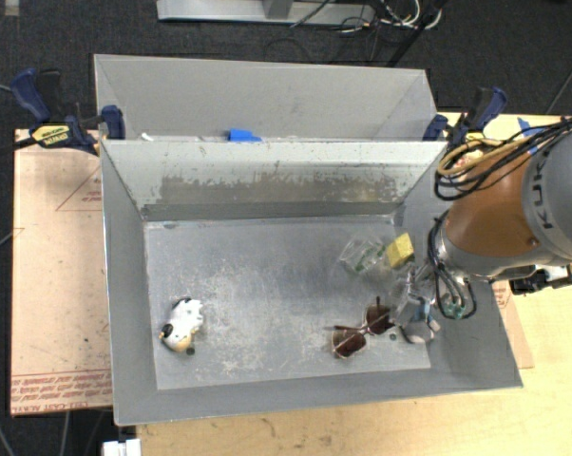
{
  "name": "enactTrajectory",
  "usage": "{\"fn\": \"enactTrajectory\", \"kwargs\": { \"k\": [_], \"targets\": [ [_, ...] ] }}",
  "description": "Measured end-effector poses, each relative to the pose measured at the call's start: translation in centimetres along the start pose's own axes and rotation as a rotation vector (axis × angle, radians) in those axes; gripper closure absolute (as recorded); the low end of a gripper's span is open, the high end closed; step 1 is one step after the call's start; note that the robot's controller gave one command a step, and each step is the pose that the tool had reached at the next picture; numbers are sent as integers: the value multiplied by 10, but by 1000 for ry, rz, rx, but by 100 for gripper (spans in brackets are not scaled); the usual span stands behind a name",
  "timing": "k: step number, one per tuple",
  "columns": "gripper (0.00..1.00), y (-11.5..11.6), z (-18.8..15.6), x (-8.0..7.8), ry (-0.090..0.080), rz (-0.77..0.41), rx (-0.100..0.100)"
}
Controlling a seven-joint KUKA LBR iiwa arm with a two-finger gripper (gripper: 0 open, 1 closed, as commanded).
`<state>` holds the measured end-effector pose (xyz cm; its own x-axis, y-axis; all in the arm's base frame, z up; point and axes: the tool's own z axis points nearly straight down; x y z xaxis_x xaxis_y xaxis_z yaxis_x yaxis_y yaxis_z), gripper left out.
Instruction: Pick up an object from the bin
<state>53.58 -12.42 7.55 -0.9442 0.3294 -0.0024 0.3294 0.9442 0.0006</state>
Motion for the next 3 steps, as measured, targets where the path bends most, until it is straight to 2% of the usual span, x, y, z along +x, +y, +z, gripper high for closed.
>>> {"fn": "enactTrajectory", "kwargs": {
  "k": [1, 3],
  "targets": [
    [100, 0, -7, 1, 6, 0, 0],
    [100, 0, -32, -1, -2, -1, -1]
  ]
}}
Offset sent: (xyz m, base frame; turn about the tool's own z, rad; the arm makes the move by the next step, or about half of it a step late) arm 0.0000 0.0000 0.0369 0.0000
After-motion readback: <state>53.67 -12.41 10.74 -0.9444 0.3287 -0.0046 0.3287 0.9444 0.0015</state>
